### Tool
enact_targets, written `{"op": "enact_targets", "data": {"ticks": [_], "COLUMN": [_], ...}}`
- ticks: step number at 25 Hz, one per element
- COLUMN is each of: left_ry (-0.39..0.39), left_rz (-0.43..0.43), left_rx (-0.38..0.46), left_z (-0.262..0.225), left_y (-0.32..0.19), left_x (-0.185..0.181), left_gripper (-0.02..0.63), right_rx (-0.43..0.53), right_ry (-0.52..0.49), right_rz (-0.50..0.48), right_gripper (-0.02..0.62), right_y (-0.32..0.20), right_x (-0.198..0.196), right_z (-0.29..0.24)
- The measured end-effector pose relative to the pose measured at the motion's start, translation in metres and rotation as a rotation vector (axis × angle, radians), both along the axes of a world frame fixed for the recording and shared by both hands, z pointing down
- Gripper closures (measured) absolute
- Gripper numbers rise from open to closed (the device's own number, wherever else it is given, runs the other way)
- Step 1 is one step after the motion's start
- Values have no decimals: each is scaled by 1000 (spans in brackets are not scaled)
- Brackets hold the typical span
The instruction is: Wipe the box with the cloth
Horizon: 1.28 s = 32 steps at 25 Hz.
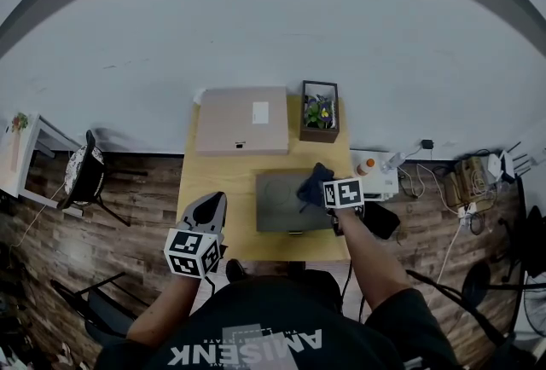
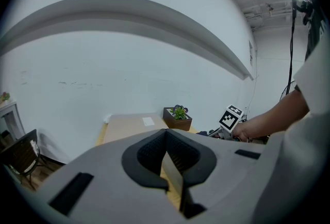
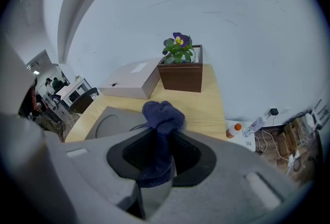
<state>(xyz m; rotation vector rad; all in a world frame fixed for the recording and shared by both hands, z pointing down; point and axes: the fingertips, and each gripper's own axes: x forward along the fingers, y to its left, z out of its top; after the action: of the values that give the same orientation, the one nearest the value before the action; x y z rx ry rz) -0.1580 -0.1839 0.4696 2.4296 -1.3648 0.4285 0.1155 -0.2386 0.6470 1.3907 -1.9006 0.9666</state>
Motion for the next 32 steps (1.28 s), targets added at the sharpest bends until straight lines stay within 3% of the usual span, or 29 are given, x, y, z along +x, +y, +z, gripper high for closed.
{"op": "enact_targets", "data": {"ticks": [16, 23, 32], "left_ry": [-11, 9, 40], "left_rz": [24, 30, 27], "left_rx": [12, 16, 65], "left_z": [-3, -6, -35], "left_y": [0, -7, -25], "left_x": [1, 1, -6], "left_gripper": [604, 604, 604], "right_rx": [-27, 69, 331], "right_ry": [51, -1, -120], "right_rz": [109, 147, 136], "right_gripper": [495, 495, 495], "right_y": [17, 23, 19], "right_x": [64, 75, 51], "right_z": [4, -22, -117]}}
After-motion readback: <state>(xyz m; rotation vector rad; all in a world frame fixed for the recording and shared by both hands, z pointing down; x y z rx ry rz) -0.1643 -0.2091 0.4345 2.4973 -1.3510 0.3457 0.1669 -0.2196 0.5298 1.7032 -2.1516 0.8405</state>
